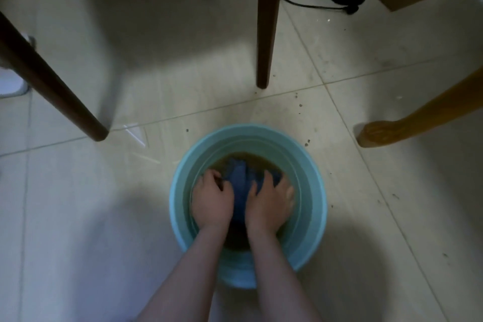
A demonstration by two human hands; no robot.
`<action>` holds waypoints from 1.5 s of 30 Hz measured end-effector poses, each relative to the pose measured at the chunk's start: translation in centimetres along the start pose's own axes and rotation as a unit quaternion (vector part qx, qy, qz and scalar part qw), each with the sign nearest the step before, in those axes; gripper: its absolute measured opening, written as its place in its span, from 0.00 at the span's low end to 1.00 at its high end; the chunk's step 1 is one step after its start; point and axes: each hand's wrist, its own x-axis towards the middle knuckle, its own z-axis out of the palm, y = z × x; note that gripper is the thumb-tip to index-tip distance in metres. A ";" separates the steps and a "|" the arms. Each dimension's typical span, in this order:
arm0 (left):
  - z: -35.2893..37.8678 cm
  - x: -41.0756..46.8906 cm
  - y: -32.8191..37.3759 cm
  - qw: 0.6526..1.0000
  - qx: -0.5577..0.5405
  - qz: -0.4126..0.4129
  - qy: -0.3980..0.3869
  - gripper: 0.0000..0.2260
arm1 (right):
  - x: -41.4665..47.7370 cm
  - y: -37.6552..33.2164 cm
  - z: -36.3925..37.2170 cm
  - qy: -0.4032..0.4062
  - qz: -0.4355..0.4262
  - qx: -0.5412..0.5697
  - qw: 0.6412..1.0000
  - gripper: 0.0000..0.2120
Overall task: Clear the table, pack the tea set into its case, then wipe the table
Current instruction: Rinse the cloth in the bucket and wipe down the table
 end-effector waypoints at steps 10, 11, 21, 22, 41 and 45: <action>1.3 -0.9 -0.9 0.998 0.017 -0.030 -0.057 0.16 | -1.2 1.1 0.8 -0.160 0.084 0.045 0.983 0.23; 1.2 -0.9 -1.0 0.997 0.019 -0.037 -0.071 0.17 | -1.0 1.3 0.7 -0.163 0.104 0.076 0.978 0.20; 1.9 -1.9 -0.6 0.987 0.103 -0.021 -0.123 0.20 | -1.8 2.3 1.3 -0.122 0.139 0.200 0.962 0.09; 1.8 -2.2 -0.4 0.990 0.060 -0.034 -0.124 0.19 | -1.8 2.4 1.2 -0.108 0.144 0.194 0.964 0.07; -1.4 -3.0 2.1 0.872 -0.247 0.008 -0.422 0.11 | 0.3 0.0 -5.0 -0.294 0.150 0.444 0.833 0.20; -2.4 -1.9 3.3 0.879 -0.023 0.077 -0.469 0.09 | -0.6 -0.2 -3.9 -0.253 0.151 0.552 0.781 0.05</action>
